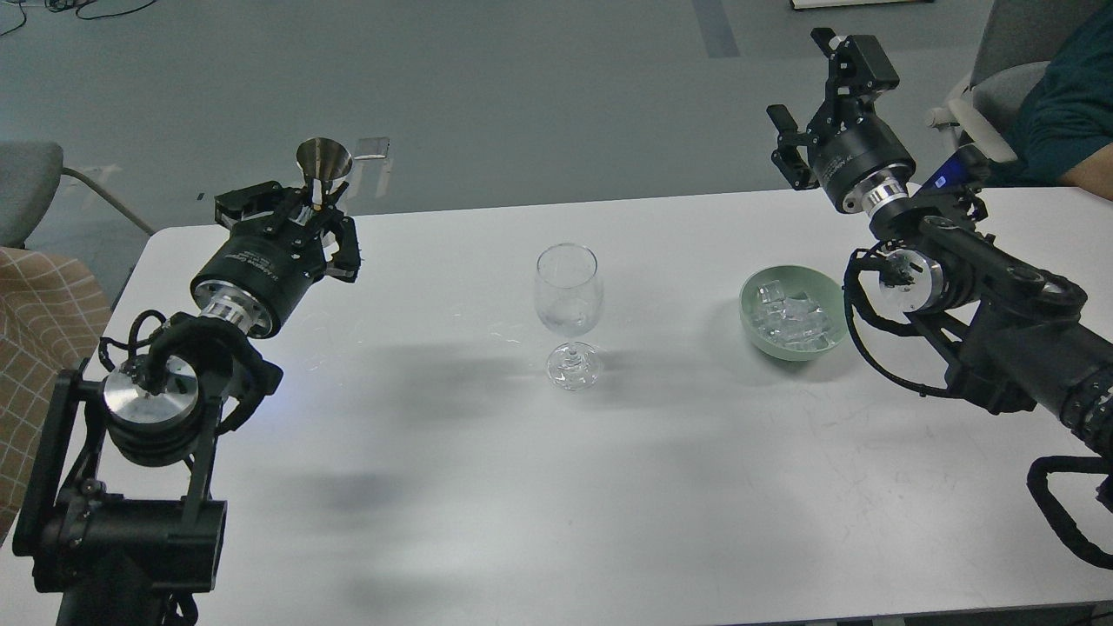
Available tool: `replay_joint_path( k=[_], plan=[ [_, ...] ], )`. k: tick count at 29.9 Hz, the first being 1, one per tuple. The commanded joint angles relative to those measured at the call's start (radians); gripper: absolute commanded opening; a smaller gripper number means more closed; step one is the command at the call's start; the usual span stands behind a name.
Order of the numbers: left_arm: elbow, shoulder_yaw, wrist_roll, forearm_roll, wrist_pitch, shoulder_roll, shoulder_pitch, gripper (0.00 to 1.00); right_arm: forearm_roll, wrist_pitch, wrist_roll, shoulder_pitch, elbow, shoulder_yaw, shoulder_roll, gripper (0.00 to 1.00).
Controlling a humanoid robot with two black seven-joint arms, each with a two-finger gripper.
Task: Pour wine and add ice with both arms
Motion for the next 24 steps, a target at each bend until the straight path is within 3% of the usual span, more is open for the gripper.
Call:
replay_joint_path(
  k=[1,9,14,24],
  plan=[
    [0.065,-0.008,-0.004,-0.006,-0.087,-0.004,0.045,0.0,-0.002,0.0,0.0,0.0,0.0,-0.002,0.002,1.0],
    [0.196,-0.089,-0.021,-0.034,-0.11,-0.065,0.049,0.06,-0.002,0.0,0.0,0.0,0.0,-0.002,0.003,1.0],
    [0.296,-0.089,-0.028,-0.032,-0.168,-0.067,0.045,0.11,-0.002,0.0,0.0,0.0,0.001,-0.002,0.002,1.0],
    [0.344,-0.088,-0.03,-0.032,-0.167,-0.064,0.031,0.19,-0.002,0.0,0.0,-0.003,0.001,-0.002,0.003,1.0]
  ],
)
